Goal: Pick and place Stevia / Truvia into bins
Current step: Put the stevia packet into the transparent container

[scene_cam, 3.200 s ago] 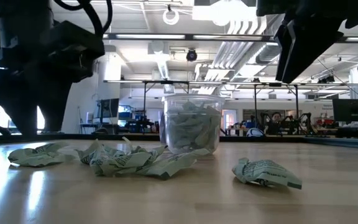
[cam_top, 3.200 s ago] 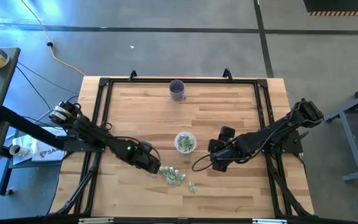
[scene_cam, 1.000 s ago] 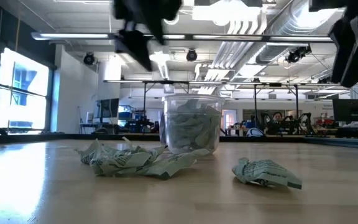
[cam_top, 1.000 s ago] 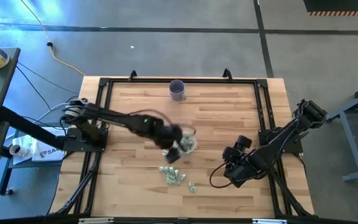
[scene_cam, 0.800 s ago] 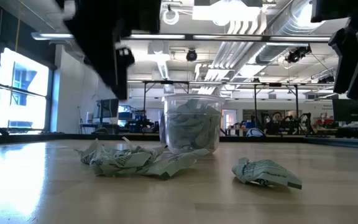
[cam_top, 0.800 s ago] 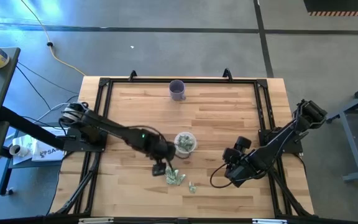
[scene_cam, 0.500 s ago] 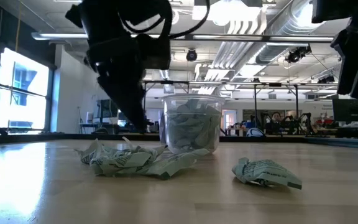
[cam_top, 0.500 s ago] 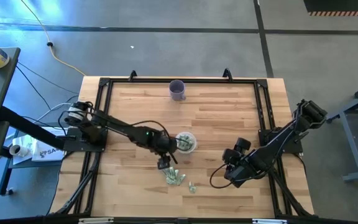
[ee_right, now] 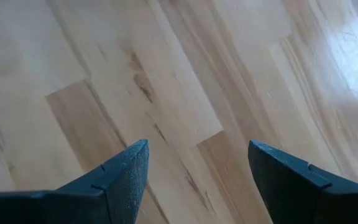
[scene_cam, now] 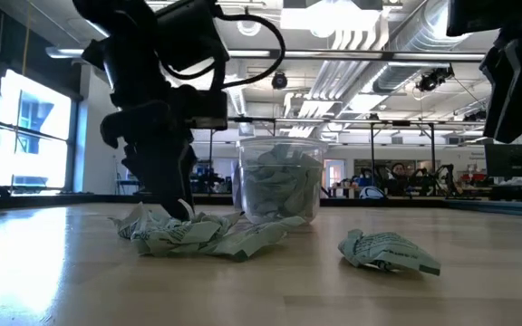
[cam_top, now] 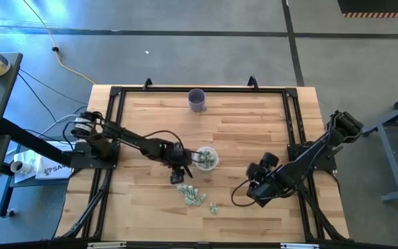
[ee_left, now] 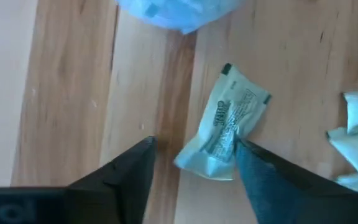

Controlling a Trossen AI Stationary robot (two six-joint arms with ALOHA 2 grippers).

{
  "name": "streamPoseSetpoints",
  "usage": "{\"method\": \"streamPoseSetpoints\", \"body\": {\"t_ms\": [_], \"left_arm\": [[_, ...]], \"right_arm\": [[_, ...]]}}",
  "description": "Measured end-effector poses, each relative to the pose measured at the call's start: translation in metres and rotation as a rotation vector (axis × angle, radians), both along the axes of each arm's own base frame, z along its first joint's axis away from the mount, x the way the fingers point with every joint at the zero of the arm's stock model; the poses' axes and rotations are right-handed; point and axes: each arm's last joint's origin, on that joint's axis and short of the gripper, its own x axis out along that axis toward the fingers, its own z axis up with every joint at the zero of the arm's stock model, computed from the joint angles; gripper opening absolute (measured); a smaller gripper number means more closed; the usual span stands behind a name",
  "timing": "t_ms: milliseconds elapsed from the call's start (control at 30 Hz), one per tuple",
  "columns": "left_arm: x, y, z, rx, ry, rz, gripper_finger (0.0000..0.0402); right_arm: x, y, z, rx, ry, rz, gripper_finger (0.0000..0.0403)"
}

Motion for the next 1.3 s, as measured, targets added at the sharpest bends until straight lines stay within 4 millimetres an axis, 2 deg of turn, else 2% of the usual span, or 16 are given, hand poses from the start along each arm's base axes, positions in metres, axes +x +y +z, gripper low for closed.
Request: {"method": "streamPoseSetpoints", "body": {"t_ms": [133, 333, 400, 467, 533, 667, 733, 800, 867, 967, 1100, 1200, 1300], "left_arm": [[0.002, -0.002, 0.0, 0.056, -0.034, 0.011, 0.0186], [0.007, 0.001, -0.004, 0.079, -0.047, -0.029, 0.0039], [0.005, 0.004, -0.001, 0.06, -0.034, -0.002, 0.0021], [-0.005, 0.008, 0.006, 0.066, 0.051, 0.015, 0.0029], [-0.011, 0.009, 0.021, 0.078, 0.112, 0.017, 0.0039], [-0.028, 0.008, 0.076, 0.091, 0.131, 0.014, 0.002], [-0.029, 0.009, 0.105, 0.088, -0.004, 0.055, 0.002], [-0.021, 0.011, 0.133, 0.095, -0.212, 0.116, 0.0021], [-0.012, 0.016, 0.144, 0.108, -0.347, 0.17, 0.0021], [0.013, 0.025, 0.131, 0.094, -0.417, 0.231, 0.0021], [0.037, 0.035, 0.09, 0.044, -0.332, 0.29, 0.0028], [0.049, 0.036, 0.068, -0.033, -0.301, 0.38, 0.0089], [0.053, 0.033, 0.076, -0.157, -0.243, 0.397, 0.0172]], "right_arm": [[0.003, -0.004, 0.0, -0.003, 0.001, -0.019, 0.0265], [0.006, -0.01, 0.0, -0.005, 0.007, -0.035, 0.0265], [0.006, -0.01, 0.0, 0.002, 0.012, -0.038, 0.0265], [0.006, -0.01, 0.0, 0.006, 0.016, -0.039, 0.0265], [0.006, -0.01, 0.0, 0.004, 0.017, -0.038, 0.0265], [0.005, -0.01, 0.0, -0.012, 0.01, -0.033, 0.0265], [0.005, -0.01, 0.0, -0.026, -0.001, -0.031, 0.0265], [0.006, -0.009, 0.0, -0.039, -0.012, -0.029, 0.0265], [0.006, -0.009, 0.001, -0.045, -0.022, -0.026, 0.0265], [0.006, -0.008, 0.001, -0.042, -0.025, -0.025, 0.0265], [0.005, -0.006, 0.0, -0.024, -0.017, -0.015, 0.0265], [0.004, -0.003, 0.0, -0.009, -0.016, -0.008, 0.0265], [0.002, -0.001, 0.0, 0.016, 0.001, 0.0, 0.0265]]}}
